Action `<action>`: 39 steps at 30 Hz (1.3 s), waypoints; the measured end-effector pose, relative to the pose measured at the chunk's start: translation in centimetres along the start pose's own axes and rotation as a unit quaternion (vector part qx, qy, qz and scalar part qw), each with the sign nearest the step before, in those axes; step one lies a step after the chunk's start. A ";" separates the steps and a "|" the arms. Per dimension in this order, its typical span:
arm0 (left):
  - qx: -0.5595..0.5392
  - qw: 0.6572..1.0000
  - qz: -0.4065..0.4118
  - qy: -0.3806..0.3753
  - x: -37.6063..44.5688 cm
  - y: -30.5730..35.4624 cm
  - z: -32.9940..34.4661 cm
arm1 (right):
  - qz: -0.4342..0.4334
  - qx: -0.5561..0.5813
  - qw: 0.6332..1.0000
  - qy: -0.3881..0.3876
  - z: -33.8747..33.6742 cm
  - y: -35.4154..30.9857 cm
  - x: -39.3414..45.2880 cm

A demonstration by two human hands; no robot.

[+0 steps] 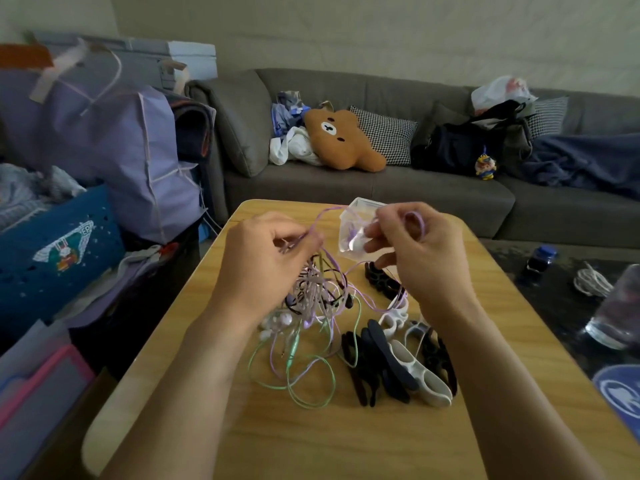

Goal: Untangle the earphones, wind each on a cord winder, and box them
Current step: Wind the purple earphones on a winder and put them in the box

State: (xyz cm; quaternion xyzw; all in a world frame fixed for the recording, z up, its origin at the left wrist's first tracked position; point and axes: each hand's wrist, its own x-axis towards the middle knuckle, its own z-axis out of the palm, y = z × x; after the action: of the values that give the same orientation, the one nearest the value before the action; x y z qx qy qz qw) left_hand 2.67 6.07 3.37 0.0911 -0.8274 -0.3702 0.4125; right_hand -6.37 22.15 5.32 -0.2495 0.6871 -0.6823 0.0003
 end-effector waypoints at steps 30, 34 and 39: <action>0.025 0.999 0.010 -0.036 0.0 0.6 -0.2 | -0.010 -0.021 1.000 -0.014 -1.5 -0.4 0.2; 0.012 0.998 -0.034 -0.052 0.0 0.3 -0.1 | -0.008 0.005 0.995 -0.100 -0.5 -0.7 -0.3; 0.009 0.991 -0.056 -0.119 -0.6 0.7 0.4 | -0.011 -0.134 0.973 -0.190 0.7 0.0 -0.7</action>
State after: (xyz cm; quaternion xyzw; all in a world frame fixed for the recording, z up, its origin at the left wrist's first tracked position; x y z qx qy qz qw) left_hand 2.84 7.03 3.29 0.0962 -0.8674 -0.3932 0.2893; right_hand -5.48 21.75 5.01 -0.3799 0.7570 -0.5240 0.0899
